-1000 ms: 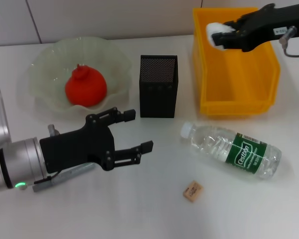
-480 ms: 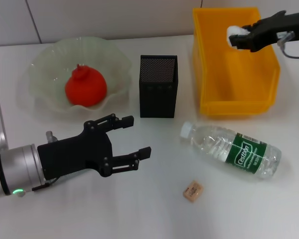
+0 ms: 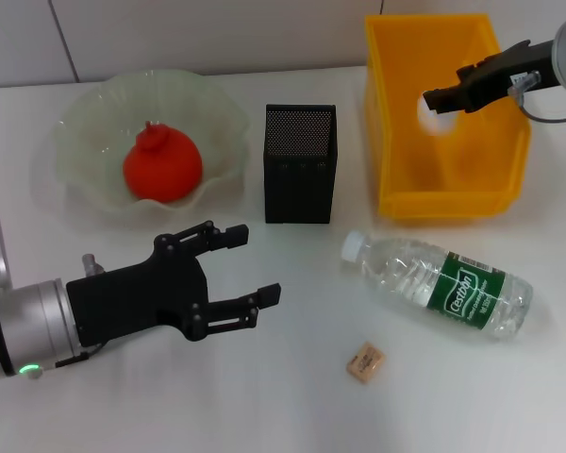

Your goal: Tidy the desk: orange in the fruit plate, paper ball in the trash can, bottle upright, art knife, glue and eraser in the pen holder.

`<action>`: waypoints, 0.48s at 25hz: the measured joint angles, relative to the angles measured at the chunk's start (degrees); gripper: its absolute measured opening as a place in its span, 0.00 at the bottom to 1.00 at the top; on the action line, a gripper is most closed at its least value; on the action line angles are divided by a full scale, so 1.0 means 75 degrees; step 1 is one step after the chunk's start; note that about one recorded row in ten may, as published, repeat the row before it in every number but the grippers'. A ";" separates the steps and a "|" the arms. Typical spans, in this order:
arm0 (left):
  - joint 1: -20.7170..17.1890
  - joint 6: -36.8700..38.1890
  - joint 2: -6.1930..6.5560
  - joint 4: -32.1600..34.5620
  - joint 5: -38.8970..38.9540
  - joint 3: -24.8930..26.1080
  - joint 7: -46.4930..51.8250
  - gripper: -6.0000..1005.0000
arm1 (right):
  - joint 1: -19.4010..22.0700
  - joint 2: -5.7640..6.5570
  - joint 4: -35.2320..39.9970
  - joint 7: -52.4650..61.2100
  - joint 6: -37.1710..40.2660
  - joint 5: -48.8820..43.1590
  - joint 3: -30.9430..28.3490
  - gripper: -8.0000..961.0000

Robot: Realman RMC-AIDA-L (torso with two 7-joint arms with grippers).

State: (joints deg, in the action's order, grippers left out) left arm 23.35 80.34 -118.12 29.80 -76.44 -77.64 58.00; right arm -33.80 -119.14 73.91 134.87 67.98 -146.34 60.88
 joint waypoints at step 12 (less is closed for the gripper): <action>-0.0107 0.0016 -0.0001 0.0067 -0.0082 0.0006 0.0026 0.83 | -0.0047 0.0073 0.1559 0.0554 0.2009 -0.0121 -0.0082 0.87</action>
State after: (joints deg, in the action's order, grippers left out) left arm 22.55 80.46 -118.13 30.31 -77.05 -77.60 58.20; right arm -34.15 -118.59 85.61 139.03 83.05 -147.24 60.26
